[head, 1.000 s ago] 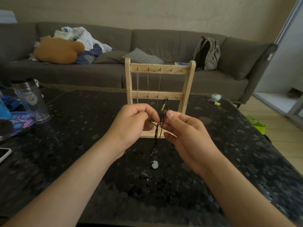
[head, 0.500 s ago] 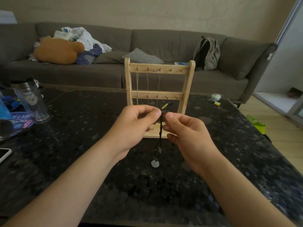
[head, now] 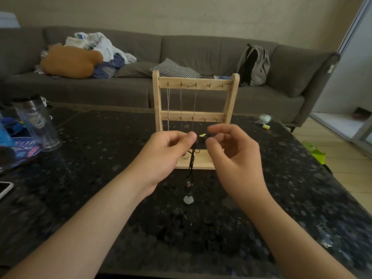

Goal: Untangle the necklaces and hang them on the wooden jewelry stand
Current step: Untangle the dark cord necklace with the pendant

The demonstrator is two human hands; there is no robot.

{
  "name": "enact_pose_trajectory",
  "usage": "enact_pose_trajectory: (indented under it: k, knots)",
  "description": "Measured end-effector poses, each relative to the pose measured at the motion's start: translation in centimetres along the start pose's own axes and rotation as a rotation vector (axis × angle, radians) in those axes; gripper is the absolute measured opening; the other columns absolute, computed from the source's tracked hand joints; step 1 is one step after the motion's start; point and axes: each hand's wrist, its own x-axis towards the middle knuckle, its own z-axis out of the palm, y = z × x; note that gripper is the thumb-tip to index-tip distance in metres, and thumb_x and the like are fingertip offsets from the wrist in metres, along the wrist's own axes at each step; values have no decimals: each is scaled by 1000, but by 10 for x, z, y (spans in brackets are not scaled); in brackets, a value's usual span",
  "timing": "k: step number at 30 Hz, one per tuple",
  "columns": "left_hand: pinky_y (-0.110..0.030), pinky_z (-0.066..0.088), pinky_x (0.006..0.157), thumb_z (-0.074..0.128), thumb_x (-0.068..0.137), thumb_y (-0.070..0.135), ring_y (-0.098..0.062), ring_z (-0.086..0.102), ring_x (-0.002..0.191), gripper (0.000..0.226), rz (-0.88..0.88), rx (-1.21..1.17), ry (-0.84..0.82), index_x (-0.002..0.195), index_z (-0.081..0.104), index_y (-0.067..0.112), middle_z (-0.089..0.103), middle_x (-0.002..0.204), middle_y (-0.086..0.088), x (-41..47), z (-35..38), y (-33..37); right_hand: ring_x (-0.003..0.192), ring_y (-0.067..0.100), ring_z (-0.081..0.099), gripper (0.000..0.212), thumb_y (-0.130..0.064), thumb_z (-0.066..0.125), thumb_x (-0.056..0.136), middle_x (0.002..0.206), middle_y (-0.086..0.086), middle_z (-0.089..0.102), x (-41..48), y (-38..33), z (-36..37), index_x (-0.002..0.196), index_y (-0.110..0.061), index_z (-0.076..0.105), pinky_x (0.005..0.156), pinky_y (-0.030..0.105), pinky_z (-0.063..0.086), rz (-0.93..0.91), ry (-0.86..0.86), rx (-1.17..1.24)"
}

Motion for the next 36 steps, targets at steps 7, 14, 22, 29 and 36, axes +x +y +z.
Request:
enact_pose_trajectory:
  k: [7, 14, 22, 29, 36]
  knots:
    - [-25, 49, 95, 72, 100, 41, 11, 66, 103, 12, 94, 144, -41, 103, 82, 35, 77, 102, 24, 0, -2, 0, 91, -3, 68, 15, -26, 77, 98, 92, -22, 74, -3, 4, 3, 112, -30, 82, 80, 10, 52, -115, -42, -334]
    - [-41, 57, 105, 75, 100, 33, -1, 70, 104, 9, 110, 294, -11, 107, 80, 33, 77, 103, 17, 0, -2, -1, 86, -7, 72, 15, -22, 78, 97, 87, -23, 76, -1, 0, 1, 109, -30, 81, 82, 14, 59, -44, -17, -331]
    - [-49, 52, 114, 53, 111, 38, -16, 80, 101, 32, -55, 66, -229, 120, 71, 14, 83, 103, -5, -3, -8, 0, 89, 3, 76, 7, -23, 79, 96, 89, -13, 81, -2, -4, -6, 100, -27, 84, 87, 32, 62, 231, 50, 77]
    - [-41, 63, 95, 70, 103, 29, -15, 77, 93, 16, -24, 157, -251, 119, 72, 27, 81, 102, 5, -1, -14, -1, 94, 17, 74, 8, -17, 78, 94, 90, -2, 81, 2, -6, -5, 91, -20, 85, 92, 40, 59, 419, 246, 346]
    - [-23, 54, 83, 63, 108, 24, -6, 76, 91, 16, -48, 341, -360, 115, 77, 26, 83, 99, 8, -2, -19, -6, 92, 20, 73, 11, -21, 70, 102, 96, 7, 80, 6, -3, -8, 102, -15, 78, 82, 34, 59, 465, 255, 429]
